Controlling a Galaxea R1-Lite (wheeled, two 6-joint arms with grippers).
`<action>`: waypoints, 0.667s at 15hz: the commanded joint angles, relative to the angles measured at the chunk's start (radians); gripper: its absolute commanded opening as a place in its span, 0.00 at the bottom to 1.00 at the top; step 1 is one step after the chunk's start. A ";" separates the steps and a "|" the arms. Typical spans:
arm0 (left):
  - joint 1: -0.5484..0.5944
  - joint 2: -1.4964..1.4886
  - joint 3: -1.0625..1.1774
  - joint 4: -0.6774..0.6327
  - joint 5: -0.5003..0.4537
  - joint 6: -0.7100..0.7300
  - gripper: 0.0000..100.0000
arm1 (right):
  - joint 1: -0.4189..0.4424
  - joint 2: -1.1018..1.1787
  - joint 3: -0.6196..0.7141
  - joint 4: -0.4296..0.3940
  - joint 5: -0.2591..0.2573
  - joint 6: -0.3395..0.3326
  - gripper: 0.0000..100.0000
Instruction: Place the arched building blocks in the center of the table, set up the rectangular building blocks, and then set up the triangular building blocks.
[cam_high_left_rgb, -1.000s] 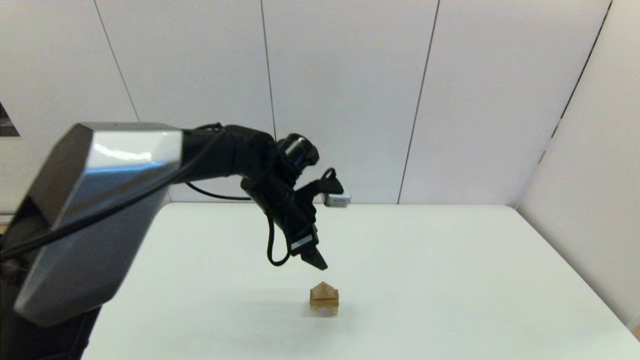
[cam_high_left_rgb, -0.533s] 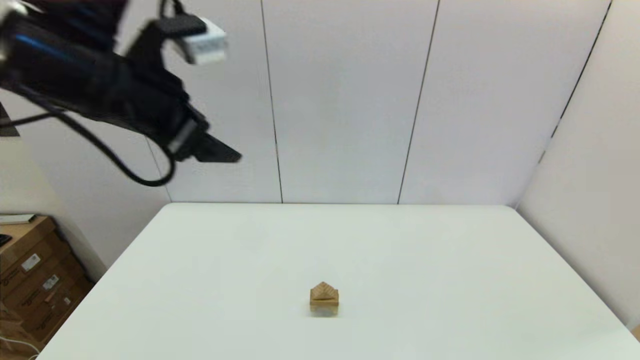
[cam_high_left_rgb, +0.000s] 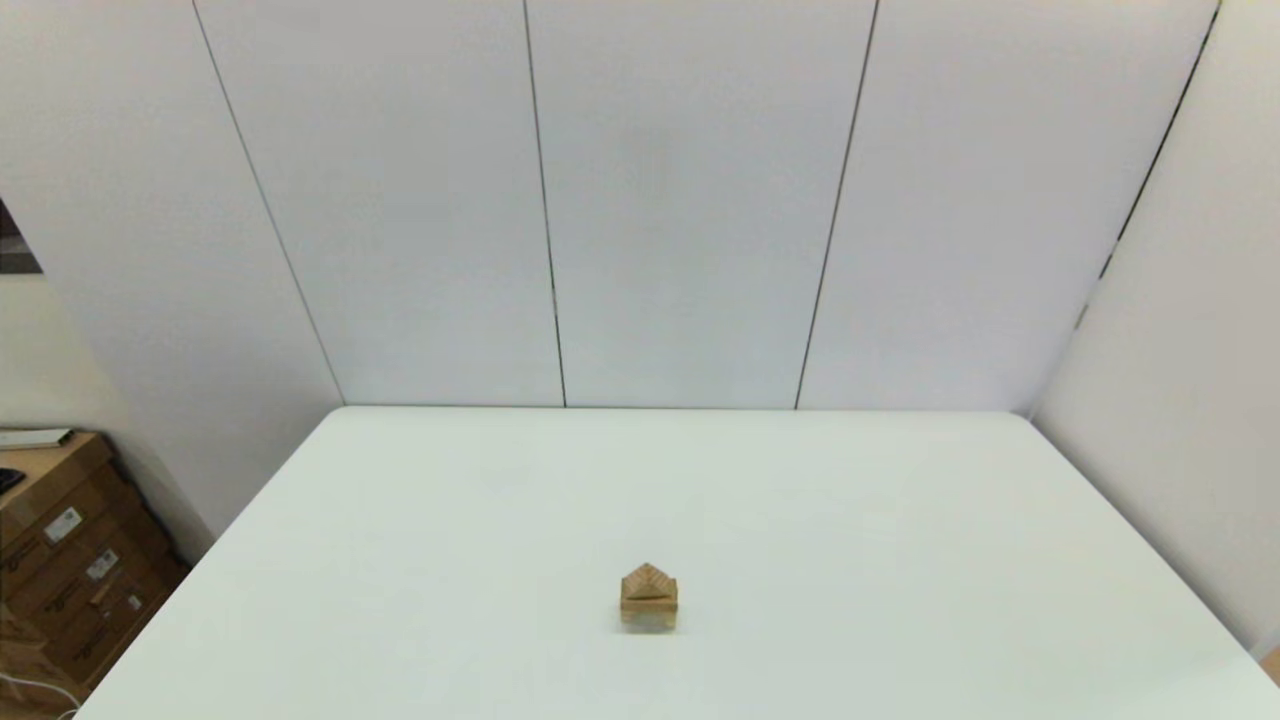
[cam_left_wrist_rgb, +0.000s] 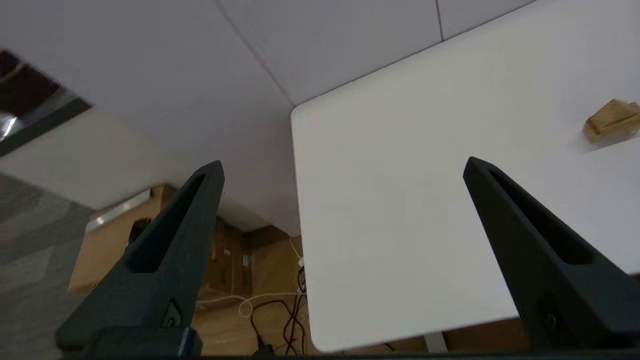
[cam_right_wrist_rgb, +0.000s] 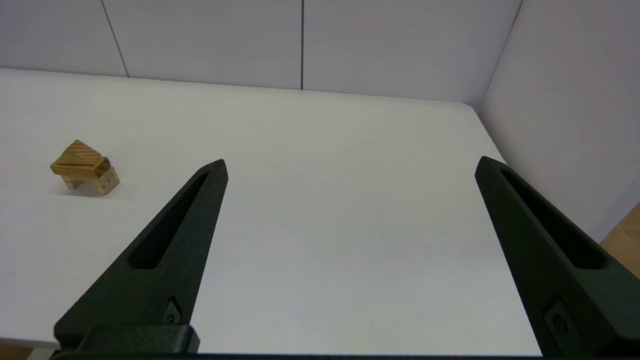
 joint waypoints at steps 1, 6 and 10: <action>0.067 -0.499 0.322 0.072 -0.025 -0.004 1.00 | 0.000 -0.002 0.000 0.000 0.000 -0.001 1.00; 0.069 -0.498 0.236 0.236 -0.023 -0.153 1.00 | 0.000 -0.002 0.000 0.000 0.000 0.000 1.00; 0.156 -0.519 0.268 0.103 -0.117 -0.120 1.00 | 0.000 -0.002 0.000 0.000 0.000 0.000 1.00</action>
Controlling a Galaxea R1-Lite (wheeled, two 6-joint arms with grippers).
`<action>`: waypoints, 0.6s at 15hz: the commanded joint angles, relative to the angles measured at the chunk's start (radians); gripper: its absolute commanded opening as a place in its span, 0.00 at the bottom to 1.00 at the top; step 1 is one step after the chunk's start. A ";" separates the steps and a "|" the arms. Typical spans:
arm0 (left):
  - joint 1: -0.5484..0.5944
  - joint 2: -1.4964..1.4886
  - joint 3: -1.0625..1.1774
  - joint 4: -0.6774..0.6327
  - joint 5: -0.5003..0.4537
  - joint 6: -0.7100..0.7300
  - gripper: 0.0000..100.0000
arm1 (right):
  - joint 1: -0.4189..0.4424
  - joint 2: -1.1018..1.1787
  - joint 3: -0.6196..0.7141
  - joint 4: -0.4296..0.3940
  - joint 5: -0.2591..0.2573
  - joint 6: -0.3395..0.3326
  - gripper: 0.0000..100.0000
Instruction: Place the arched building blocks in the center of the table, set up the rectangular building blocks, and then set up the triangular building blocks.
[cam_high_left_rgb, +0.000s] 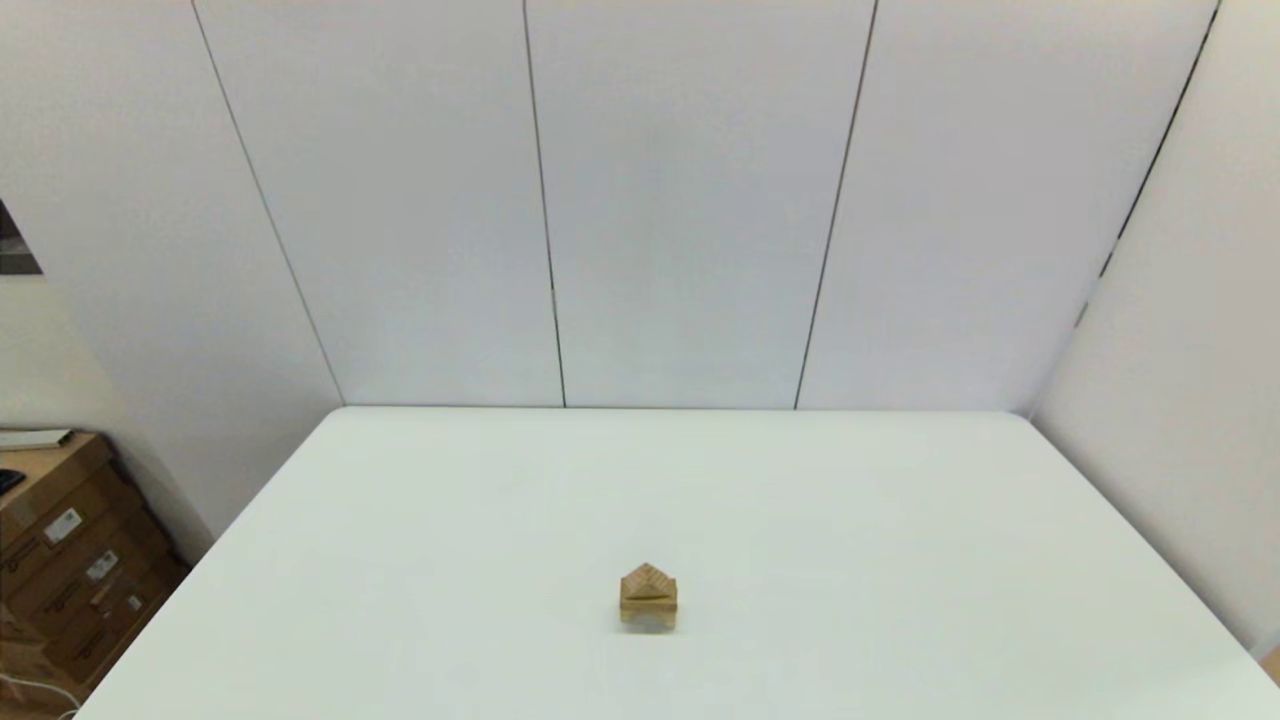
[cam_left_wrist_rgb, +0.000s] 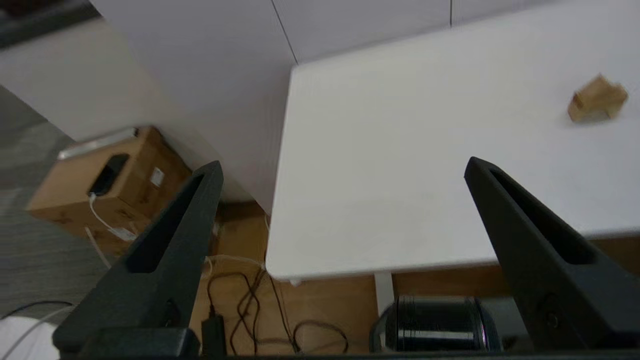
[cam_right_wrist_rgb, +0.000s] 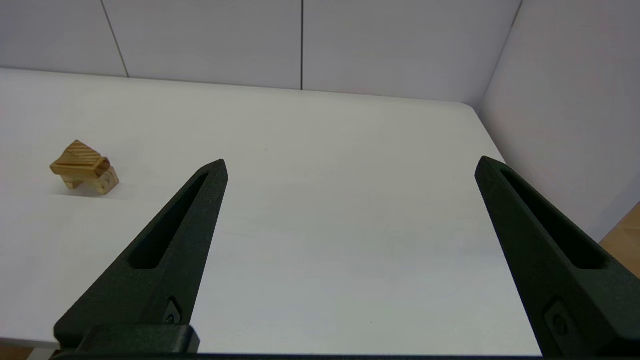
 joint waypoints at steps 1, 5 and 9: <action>0.052 -0.060 0.069 -0.079 -0.121 0.032 1.00 | 0.000 -0.002 0.000 -0.001 0.000 -0.001 1.00; 0.077 -0.239 0.322 -0.274 -0.190 0.052 1.00 | 0.000 -0.002 0.000 -0.001 0.000 -0.001 1.00; 0.077 -0.298 0.626 -0.565 -0.106 0.009 1.00 | 0.000 -0.002 0.000 -0.001 0.000 -0.002 1.00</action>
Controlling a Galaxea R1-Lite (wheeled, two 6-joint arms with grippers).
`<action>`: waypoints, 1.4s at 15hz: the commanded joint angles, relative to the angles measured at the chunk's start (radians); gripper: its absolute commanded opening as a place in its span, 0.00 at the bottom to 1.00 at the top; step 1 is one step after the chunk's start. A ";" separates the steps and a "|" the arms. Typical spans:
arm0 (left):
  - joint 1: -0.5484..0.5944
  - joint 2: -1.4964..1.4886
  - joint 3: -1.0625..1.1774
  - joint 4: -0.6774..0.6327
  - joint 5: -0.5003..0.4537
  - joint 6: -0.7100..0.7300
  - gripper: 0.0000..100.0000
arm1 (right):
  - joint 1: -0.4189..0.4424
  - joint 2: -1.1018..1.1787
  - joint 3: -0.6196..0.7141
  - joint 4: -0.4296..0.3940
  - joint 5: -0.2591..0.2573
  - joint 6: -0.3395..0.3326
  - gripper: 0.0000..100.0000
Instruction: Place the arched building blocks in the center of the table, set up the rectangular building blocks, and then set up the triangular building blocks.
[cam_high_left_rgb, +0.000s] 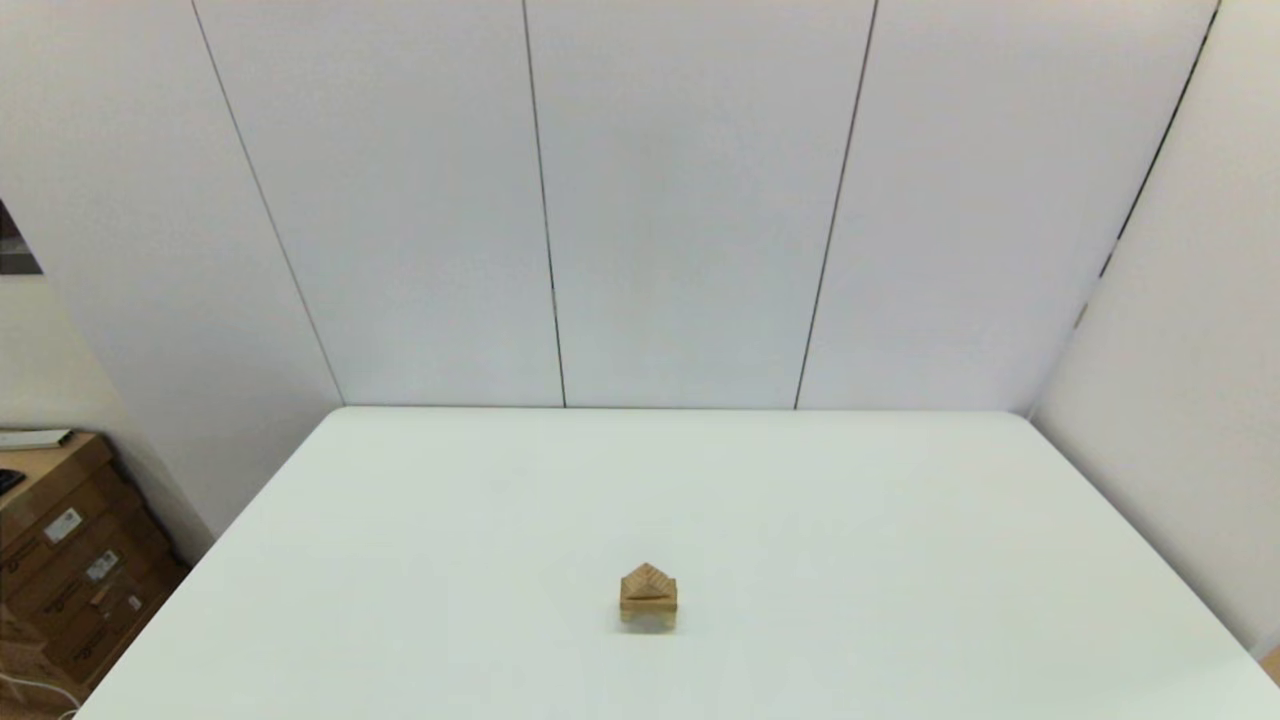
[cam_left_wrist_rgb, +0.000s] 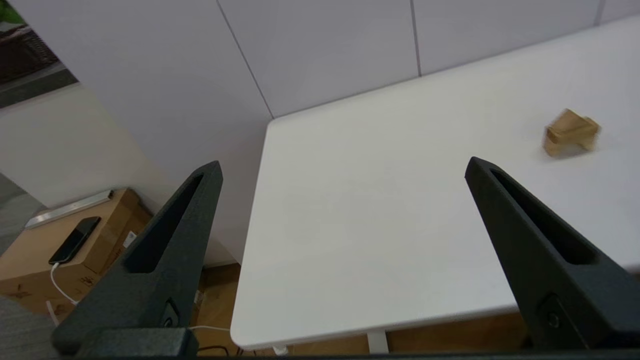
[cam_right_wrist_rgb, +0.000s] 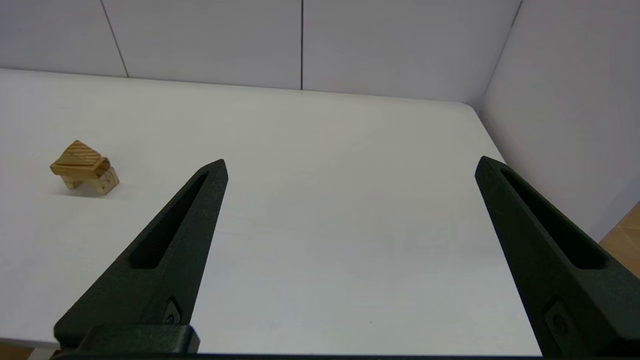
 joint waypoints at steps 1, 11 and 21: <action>0.002 -0.065 0.263 -0.286 0.059 -0.030 1.00 | 0.000 -0.002 0.000 0.000 0.000 -0.001 1.00; 0.002 -0.065 0.663 -0.680 -0.021 -0.080 1.00 | 0.000 -0.002 0.000 0.000 0.000 -0.001 1.00; 0.002 -0.065 0.663 -0.637 0.014 -0.259 1.00 | 0.000 -0.002 0.000 0.000 0.000 -0.001 1.00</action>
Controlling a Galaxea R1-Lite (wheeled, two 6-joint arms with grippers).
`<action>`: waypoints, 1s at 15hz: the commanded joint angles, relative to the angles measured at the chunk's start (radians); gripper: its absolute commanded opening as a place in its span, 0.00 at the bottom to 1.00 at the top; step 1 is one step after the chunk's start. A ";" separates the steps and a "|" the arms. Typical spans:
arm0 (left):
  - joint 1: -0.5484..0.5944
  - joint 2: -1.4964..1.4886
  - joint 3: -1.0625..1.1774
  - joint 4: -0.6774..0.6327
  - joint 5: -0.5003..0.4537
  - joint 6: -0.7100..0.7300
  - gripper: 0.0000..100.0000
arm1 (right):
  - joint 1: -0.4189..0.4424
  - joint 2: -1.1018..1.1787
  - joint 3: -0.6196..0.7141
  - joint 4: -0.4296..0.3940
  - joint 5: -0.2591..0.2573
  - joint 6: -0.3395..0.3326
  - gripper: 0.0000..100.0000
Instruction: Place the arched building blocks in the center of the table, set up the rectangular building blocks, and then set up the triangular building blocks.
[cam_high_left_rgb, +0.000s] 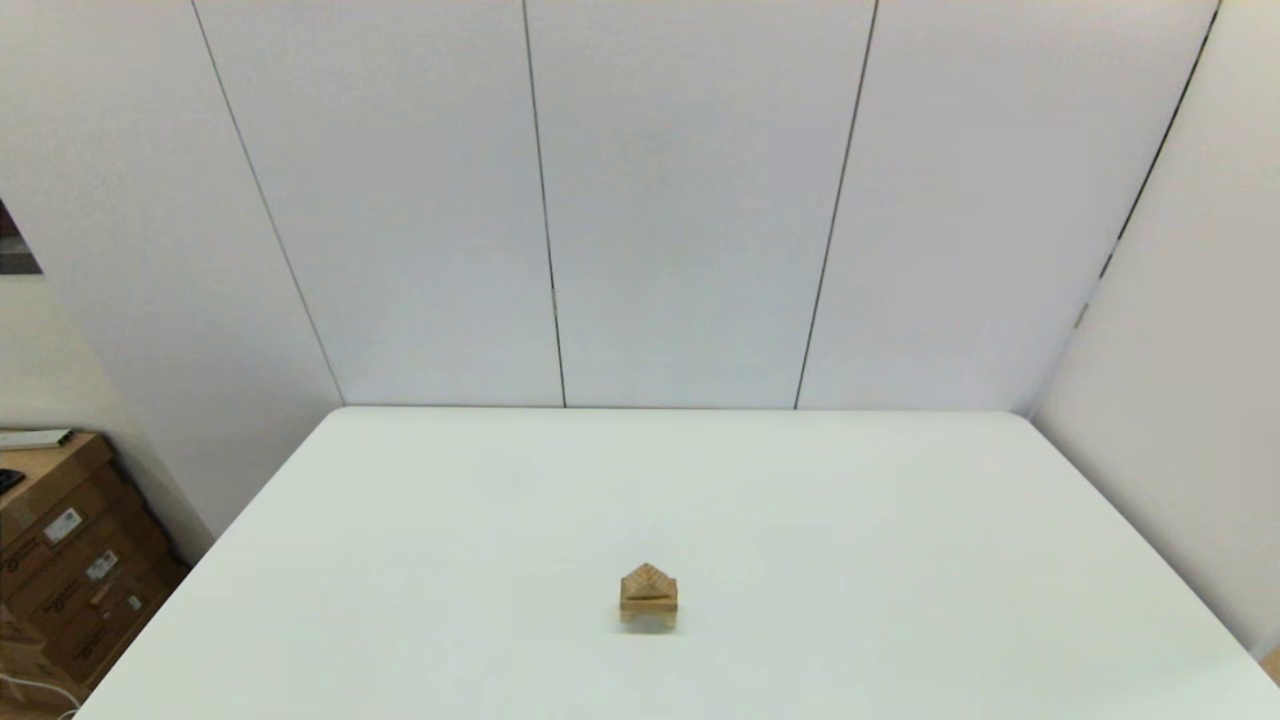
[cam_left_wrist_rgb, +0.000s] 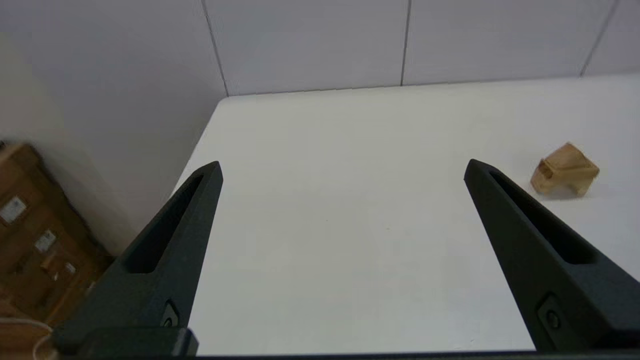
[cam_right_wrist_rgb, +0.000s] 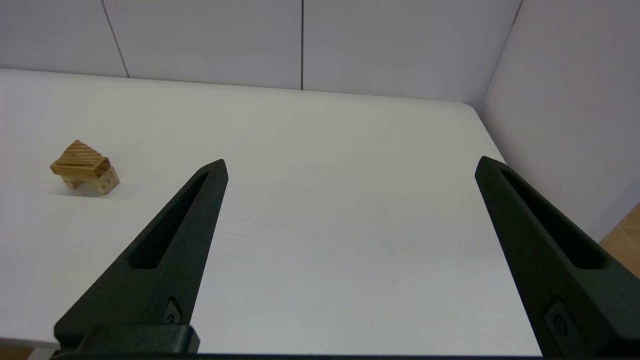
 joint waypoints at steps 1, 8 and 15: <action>0.000 0.001 0.000 -0.001 0.011 -0.012 1.00 | 0.000 -0.002 0.000 0.000 0.000 -0.001 1.00; 0.000 0.001 0.000 -0.001 0.011 -0.014 1.00 | 0.001 -0.002 0.000 0.000 0.000 -0.001 1.00; 0.000 0.001 0.000 -0.001 0.011 -0.014 1.00 | 0.000 -0.002 0.000 0.001 0.002 -0.004 1.00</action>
